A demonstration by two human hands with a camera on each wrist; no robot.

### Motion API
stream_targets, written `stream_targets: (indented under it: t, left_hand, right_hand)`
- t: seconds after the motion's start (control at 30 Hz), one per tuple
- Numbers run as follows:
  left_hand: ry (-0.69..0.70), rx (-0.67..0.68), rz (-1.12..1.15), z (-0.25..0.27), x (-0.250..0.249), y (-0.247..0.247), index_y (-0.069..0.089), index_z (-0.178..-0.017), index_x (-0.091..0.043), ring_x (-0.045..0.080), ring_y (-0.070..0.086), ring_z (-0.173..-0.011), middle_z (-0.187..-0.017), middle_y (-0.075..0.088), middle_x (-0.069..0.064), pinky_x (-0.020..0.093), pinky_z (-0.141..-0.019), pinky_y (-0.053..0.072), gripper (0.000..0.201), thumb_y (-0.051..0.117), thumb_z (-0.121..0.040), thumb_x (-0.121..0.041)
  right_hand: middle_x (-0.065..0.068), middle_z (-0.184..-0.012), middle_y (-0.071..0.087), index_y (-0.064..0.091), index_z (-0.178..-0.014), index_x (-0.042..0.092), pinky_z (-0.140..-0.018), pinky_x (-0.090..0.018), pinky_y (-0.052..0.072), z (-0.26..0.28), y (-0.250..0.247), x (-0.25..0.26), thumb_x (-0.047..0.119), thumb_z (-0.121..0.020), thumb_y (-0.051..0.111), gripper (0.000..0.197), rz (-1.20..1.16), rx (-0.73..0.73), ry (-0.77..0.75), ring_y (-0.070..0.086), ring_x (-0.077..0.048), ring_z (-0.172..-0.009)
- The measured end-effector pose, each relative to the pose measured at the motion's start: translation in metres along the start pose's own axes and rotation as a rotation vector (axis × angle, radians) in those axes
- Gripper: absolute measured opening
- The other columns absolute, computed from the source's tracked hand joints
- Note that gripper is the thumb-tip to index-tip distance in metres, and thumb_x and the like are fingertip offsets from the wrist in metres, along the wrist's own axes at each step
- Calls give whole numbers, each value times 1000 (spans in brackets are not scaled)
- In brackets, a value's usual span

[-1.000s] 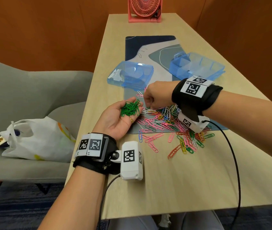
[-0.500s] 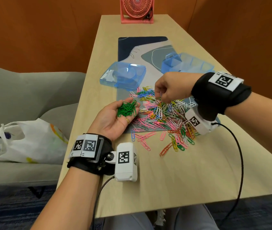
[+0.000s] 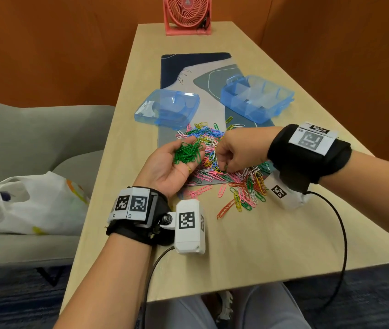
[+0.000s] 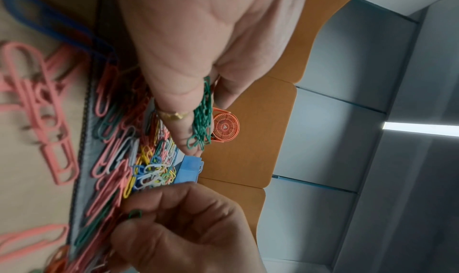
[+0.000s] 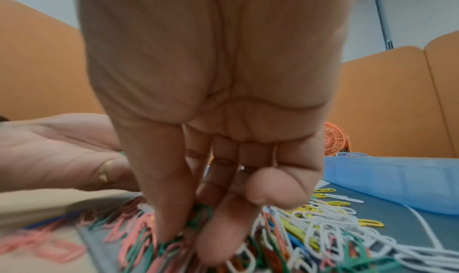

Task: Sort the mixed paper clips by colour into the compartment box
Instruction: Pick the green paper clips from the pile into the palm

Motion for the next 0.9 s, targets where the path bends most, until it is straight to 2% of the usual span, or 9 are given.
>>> stream_targets:
  t: [0.07, 0.2, 0.33, 0.47, 0.57, 0.67, 0.77, 0.9]
  left_hand:
    - [-1, 2, -16, 0, 2, 0, 56, -91, 7, 31, 60, -88, -94, 58, 24, 35, -74, 55, 30, 31, -98, -8]
    - [-8, 1, -6, -1, 4, -4, 56, -94, 7, 30, 60, -90, -98, 59, 24, 36, -72, 56, 32, 30, -100, -11]
    - [-21, -3, -4, 1, 8, -5, 56, -94, 7, 30, 61, -87, -89, 61, 21, 35, -71, 57, 32, 30, -100, -12]
    - [-26, -5, -2, 3, 8, -6, 56, -95, 7, 31, 62, -86, -79, 65, 19, 35, -72, 56, 32, 32, -100, -13]
    - [-22, -2, -6, 3, 8, -6, 57, -94, 7, 30, 61, -87, -81, 64, 19, 34, -73, 56, 33, 31, -101, -13]
    - [-27, 0, 0, 2, 10, -7, 56, -95, 8, 31, 61, -89, -80, 65, 18, 35, -73, 56, 33, 32, -101, -13]
    - [-26, -3, -2, 2, 10, -7, 56, -95, 8, 32, 61, -87, -76, 67, 18, 36, -70, 57, 33, 32, -101, -13]
    - [-29, 0, 10, 3, 9, -6, 55, -95, 9, 32, 61, -87, -91, 61, 21, 36, -69, 57, 32, 32, -101, -13]
  right_hand:
    - [15, -66, 61, 69, -83, 20, -57, -16, 42, 1, 3, -4, 13, -79, 72, 9, -14, -3, 23, 60, -8, -65]
    - [6, -67, 65, 65, -71, 21, -54, -16, 40, 2, 12, -2, 19, -76, 78, 13, -23, -6, 25, 61, -9, -62]
    - [5, -67, 60, 60, -68, 20, -54, -17, 40, 2, 14, 5, 17, -78, 73, 16, 6, -10, 4, 51, -4, -58]
    - [4, -62, 54, 56, -63, 20, -52, -18, 39, 5, 11, 9, 12, -77, 67, 19, 0, -11, -4, 45, -7, -54]
    - [6, -59, 53, 59, -64, 18, -52, -19, 40, 8, 5, 4, 9, -74, 64, 15, -26, -40, 16, 44, -8, -53]
    - [6, -60, 58, 66, -73, 12, -56, -22, 45, 9, -5, -2, 6, -72, 65, 6, -87, -88, 46, 49, -8, -54]
    - [2, -69, 67, 68, -84, 12, -58, -21, 46, 8, -13, -7, 6, -74, 67, 12, -146, -105, 73, 56, -7, -57]
    - [4, -65, 68, 67, -88, 17, -59, -21, 44, 8, -18, -12, 8, -76, 72, 15, -139, -79, 101, 61, -8, -59]
Point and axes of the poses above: each hand's wrist, its own z-axis away from the middle knuckle, its own y-axis out of the palm, x = y × z, the point moved 9 cm from there along -z, towards the middle knuckle
